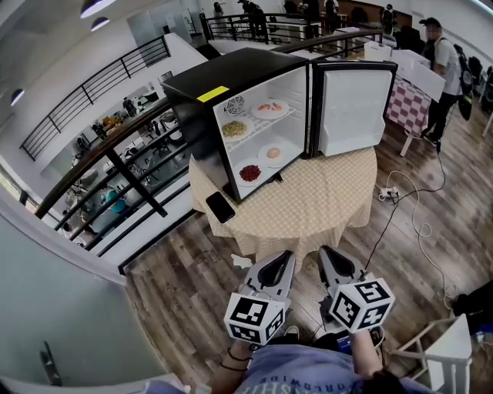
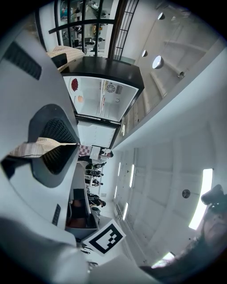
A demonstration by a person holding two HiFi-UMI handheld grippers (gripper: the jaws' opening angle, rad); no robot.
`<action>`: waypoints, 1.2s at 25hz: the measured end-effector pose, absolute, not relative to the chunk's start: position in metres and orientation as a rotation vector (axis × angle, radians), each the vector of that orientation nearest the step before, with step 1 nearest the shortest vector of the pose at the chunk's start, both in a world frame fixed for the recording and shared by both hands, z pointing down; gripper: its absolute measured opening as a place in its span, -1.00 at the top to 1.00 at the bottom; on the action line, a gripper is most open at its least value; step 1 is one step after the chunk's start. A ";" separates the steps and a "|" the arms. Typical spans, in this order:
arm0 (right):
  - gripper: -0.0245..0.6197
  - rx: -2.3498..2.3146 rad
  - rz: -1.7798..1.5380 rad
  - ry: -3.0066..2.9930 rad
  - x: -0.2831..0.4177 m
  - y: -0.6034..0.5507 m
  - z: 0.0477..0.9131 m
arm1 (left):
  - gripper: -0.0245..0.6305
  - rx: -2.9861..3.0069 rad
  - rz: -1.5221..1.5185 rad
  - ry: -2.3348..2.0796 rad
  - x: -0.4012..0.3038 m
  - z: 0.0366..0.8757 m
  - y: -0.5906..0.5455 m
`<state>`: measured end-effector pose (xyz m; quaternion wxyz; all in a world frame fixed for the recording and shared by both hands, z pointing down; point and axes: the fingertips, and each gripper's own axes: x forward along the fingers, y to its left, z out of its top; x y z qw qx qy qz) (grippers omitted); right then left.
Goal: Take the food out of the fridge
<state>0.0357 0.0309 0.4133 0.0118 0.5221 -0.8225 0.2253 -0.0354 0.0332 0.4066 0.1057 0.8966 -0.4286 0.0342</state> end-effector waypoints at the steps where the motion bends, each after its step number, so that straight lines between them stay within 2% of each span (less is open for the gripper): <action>1: 0.86 1.633 0.695 -2.560 0.034 0.029 0.414 | 0.86 2.641 0.100 -1.259 -0.038 0.408 0.032; 16: 0.85 1.548 0.679 -2.539 0.016 -0.005 0.427 | 0.86 2.591 0.098 -1.239 -0.042 0.425 0.001; 30: 0.85 1.348 0.673 -2.645 0.027 -0.160 0.419 | 0.86 2.508 0.089 -1.432 -0.029 0.415 -0.145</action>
